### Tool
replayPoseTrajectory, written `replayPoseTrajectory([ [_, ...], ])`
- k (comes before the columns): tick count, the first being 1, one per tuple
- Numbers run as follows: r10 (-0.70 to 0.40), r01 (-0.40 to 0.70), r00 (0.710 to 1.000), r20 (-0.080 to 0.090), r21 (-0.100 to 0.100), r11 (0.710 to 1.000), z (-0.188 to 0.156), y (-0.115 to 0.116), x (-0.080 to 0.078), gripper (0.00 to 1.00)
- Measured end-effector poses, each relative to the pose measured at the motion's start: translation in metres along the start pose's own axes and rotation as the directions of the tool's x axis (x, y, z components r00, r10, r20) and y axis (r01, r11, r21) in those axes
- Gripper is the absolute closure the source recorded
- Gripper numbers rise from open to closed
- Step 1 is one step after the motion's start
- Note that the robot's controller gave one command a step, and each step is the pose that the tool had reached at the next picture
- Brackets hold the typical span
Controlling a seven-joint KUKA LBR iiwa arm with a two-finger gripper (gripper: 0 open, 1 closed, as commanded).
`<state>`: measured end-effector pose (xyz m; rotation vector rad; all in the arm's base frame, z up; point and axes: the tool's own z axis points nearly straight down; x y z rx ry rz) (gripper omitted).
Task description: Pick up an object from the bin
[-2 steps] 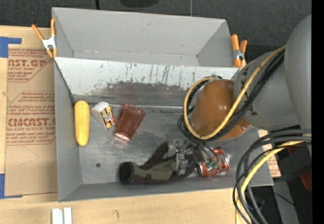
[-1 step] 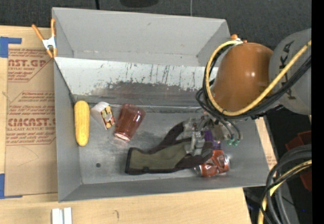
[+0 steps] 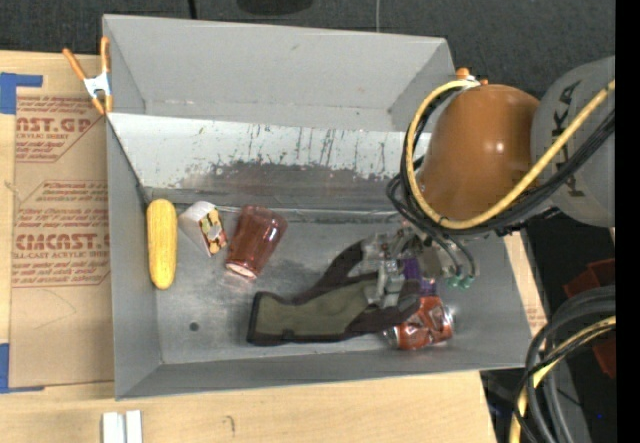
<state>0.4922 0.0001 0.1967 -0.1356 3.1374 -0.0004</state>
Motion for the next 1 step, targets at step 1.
replayPoseTrajectory([
  [1, 0.012, -0.012, 1.000, -0.010, -0.001, 1.000, -0.0324, 0.0006, -0.0031, 1.00],
])
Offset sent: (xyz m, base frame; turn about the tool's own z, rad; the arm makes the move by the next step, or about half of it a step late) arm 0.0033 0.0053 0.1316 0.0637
